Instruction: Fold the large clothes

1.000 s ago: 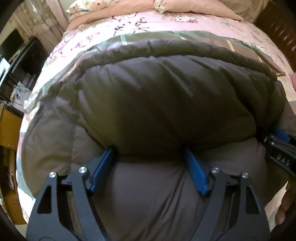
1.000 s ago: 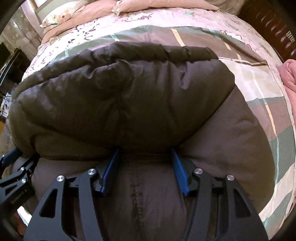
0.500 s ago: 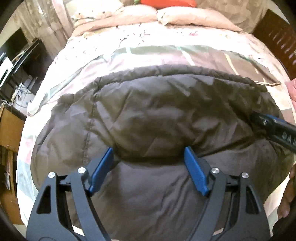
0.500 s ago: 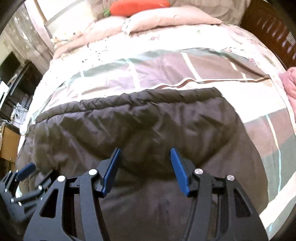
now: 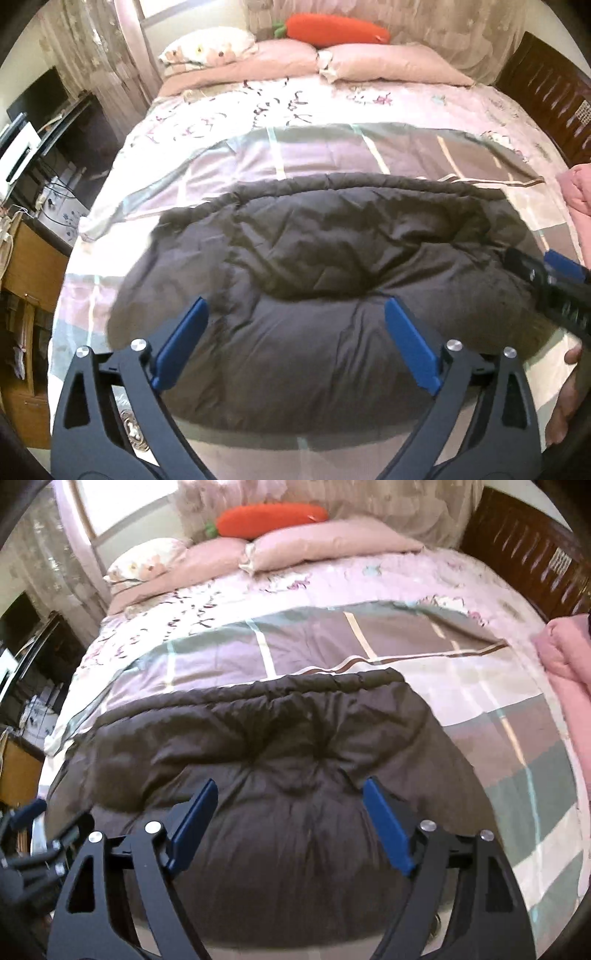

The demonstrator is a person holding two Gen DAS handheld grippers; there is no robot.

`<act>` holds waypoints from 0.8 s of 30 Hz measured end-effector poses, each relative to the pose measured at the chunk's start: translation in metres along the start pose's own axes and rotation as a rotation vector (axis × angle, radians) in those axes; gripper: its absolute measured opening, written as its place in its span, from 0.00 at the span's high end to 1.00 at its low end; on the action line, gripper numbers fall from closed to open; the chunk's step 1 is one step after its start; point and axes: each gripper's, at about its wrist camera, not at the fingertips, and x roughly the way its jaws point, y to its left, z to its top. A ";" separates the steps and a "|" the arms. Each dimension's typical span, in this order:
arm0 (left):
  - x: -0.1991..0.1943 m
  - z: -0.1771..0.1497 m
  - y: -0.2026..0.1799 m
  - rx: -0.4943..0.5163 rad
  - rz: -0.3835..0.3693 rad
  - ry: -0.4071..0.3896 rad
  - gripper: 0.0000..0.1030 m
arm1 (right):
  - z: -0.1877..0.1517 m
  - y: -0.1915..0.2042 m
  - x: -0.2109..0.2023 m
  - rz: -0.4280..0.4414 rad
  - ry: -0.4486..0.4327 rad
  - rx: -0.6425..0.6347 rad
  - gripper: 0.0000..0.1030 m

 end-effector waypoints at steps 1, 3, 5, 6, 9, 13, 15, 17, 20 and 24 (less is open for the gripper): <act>-0.011 -0.002 0.001 0.004 -0.001 -0.006 0.05 | -0.004 0.003 -0.010 -0.004 -0.006 -0.012 0.21; -0.031 -0.006 0.001 0.014 0.003 -0.020 0.04 | -0.012 0.009 -0.033 -0.015 -0.022 -0.035 0.19; -0.049 -0.008 0.002 0.018 0.007 -0.038 0.03 | -0.017 0.013 -0.053 -0.037 -0.045 -0.040 0.15; -0.060 -0.010 0.003 0.019 0.005 -0.049 0.02 | -0.020 0.014 -0.065 -0.046 -0.055 -0.036 0.10; -0.089 -0.017 0.006 0.006 0.007 -0.055 0.02 | -0.025 0.015 -0.091 -0.047 -0.072 -0.003 0.09; -0.126 -0.024 0.013 -0.007 0.002 -0.026 0.02 | -0.029 0.016 -0.135 -0.046 -0.068 0.037 0.09; -0.149 -0.024 0.017 -0.003 0.024 -0.019 0.02 | -0.026 0.019 -0.160 -0.055 -0.061 0.039 0.09; -0.176 -0.021 0.023 -0.007 0.038 -0.011 0.02 | -0.020 0.023 -0.184 -0.060 -0.046 0.034 0.09; -0.213 -0.014 0.031 -0.008 0.019 -0.037 0.02 | -0.010 0.036 -0.219 -0.079 -0.041 -0.002 0.09; -0.265 0.001 0.042 -0.019 0.021 -0.093 0.02 | 0.003 0.047 -0.262 -0.102 -0.062 -0.025 0.09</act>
